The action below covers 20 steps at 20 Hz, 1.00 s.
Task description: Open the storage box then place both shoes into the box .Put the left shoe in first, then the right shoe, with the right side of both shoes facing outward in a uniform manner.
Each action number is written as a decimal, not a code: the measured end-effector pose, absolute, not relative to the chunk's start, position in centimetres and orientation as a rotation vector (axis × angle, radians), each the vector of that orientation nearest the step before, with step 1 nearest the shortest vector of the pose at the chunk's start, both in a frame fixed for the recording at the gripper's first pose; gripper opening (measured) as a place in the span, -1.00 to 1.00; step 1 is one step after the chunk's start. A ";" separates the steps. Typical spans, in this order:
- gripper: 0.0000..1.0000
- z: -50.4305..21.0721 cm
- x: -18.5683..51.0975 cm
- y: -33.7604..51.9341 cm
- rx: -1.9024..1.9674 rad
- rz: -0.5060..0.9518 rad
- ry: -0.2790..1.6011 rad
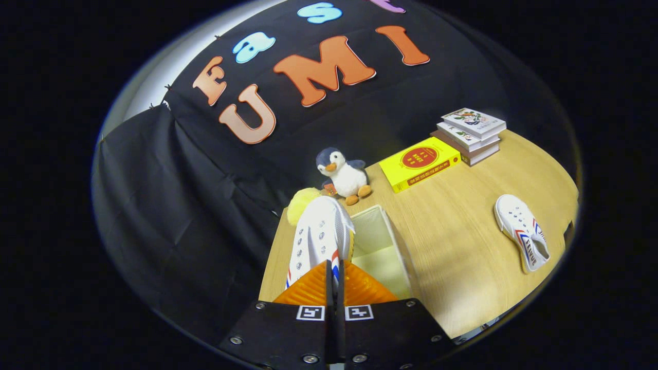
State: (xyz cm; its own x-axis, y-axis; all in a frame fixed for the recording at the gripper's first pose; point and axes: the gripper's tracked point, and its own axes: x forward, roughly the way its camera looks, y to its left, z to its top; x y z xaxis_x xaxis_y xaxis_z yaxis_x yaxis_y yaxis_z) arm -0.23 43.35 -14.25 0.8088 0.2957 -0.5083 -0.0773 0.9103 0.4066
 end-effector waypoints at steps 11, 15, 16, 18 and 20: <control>-1.00 -21.6 2.0 46.4 0.363 0.121 0.700; -1.00 -21.9 3.2 47.3 0.401 0.118 0.701; -1.00 -22.3 3.3 47.5 0.405 0.113 0.704; -0.99 -24.2 2.7 47.7 0.411 0.083 0.768; -0.89 -23.6 2.3 49.2 0.463 0.145 0.780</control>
State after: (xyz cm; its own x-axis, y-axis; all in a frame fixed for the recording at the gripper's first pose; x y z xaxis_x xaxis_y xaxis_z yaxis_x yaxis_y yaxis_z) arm 2.29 49.25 -23.59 0.7069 0.2934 -0.6437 0.0429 0.8905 0.4529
